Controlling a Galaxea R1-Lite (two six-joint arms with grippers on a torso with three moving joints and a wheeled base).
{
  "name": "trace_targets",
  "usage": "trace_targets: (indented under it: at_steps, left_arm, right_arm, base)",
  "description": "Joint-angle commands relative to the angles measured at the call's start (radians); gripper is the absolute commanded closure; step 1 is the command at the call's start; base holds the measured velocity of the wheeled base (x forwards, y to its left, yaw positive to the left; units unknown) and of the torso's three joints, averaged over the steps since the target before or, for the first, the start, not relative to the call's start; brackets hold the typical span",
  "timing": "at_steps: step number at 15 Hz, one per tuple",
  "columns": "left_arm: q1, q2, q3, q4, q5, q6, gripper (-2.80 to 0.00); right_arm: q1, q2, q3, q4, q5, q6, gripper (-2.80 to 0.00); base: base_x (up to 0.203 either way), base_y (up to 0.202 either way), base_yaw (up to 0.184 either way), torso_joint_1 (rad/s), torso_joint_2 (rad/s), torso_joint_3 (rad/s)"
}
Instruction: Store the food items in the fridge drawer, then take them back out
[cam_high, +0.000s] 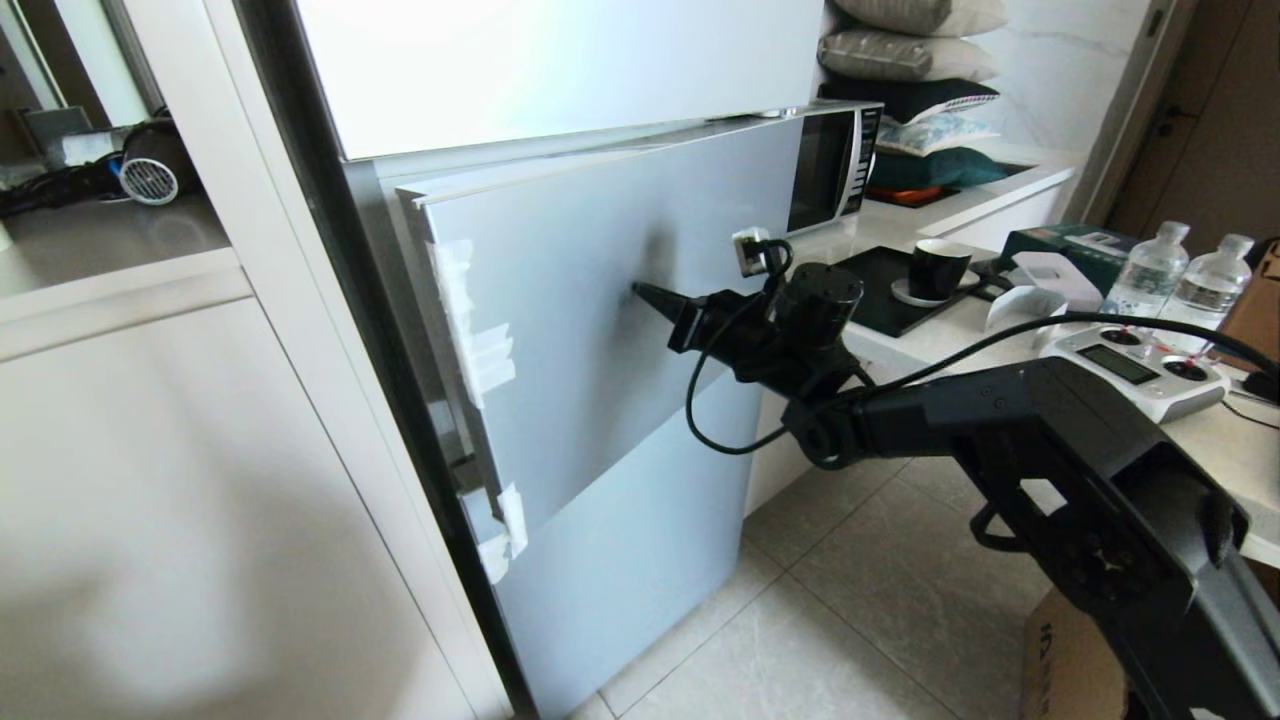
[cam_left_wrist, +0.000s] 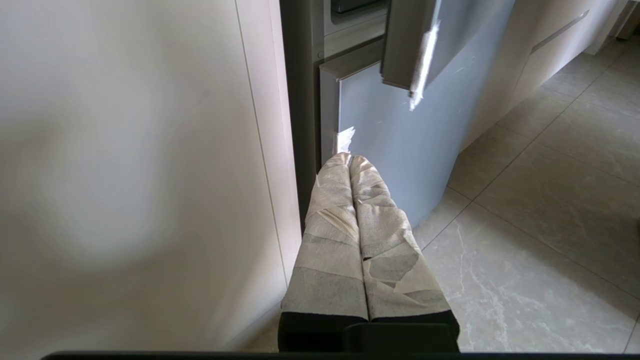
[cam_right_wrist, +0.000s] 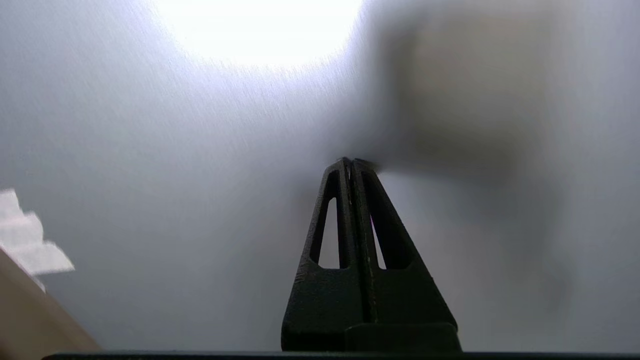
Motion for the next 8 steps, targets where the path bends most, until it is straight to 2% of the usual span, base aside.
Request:
trace_targets:
  at_steps: [1, 3, 8]
  left_arm:
    - [0.000, 0.002, 0.000, 0.000, 0.000, 0.000, 0.00]
    - [0.000, 0.002, 0.000, 0.000, 0.000, 0.000, 0.00]
    - [0.000, 0.002, 0.000, 0.000, 0.000, 0.000, 0.00]
  right_arm:
    - [0.007, 0.055, -0.037, 0.002, 0.020, 0.003, 0.00]
    - [0.007, 0.064, -0.040, 0.021, 0.052, 0.005, 0.00]
    - [0.007, 0.079, -0.043, 0.003, 0.067, 0.003, 0.00]
  base:
    - [0.000, 0.000, 0.000, 0.000, 0.00, 0.000]
    - [0.000, 0.000, 0.000, 0.000, 0.00, 0.000]
    - [0.000, 0.000, 0.000, 0.000, 0.00, 0.000]
